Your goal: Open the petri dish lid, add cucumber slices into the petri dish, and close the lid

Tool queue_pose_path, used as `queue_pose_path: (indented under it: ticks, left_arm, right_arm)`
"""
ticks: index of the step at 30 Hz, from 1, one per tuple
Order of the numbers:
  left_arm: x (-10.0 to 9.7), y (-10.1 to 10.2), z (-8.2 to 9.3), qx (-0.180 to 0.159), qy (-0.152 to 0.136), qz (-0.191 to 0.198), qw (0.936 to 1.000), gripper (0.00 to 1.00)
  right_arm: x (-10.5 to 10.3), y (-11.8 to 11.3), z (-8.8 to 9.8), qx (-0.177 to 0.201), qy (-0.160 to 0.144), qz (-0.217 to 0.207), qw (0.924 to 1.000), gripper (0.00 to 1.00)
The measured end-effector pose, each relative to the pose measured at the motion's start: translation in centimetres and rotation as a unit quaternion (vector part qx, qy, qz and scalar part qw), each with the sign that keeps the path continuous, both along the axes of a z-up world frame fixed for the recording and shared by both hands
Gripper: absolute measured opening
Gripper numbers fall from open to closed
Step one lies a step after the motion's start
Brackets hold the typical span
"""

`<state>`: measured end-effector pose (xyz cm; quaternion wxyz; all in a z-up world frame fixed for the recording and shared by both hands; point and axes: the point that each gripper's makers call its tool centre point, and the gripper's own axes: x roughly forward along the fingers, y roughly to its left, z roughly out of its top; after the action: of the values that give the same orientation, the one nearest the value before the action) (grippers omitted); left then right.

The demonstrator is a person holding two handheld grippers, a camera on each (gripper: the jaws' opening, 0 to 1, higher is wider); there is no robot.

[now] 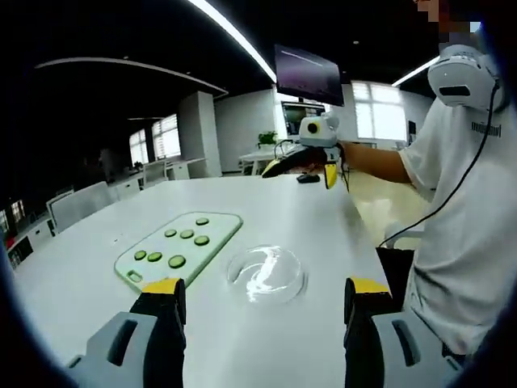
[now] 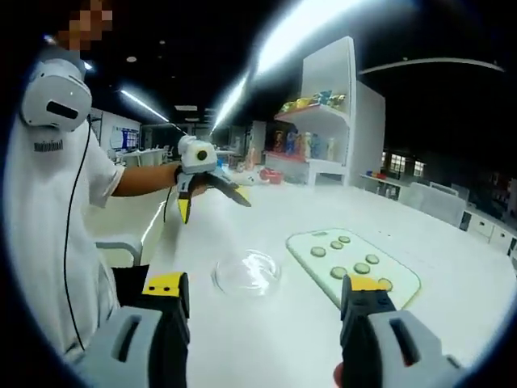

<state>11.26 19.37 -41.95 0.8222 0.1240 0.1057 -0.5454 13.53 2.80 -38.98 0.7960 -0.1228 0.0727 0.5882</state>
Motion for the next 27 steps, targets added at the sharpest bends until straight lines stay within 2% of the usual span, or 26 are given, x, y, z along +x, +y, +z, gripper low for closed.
queue_pose_path:
  ticks: [17, 27]
  left_arm:
    - [1.0, -2.3, -2.3, 0.010, 0.021, -0.027, 0.9994, 0.80]
    - [1.2, -2.6, -3.2, 0.014, 0.028, -0.032, 0.9990, 0.80]
  right_arm:
    - [-0.1, 3.1, -3.5, -0.034, 0.002, 0.053, 0.9980, 0.77]
    - [0.0, 4.2, -4.8, -0.044, 0.007, 0.067, 0.9967, 0.76]
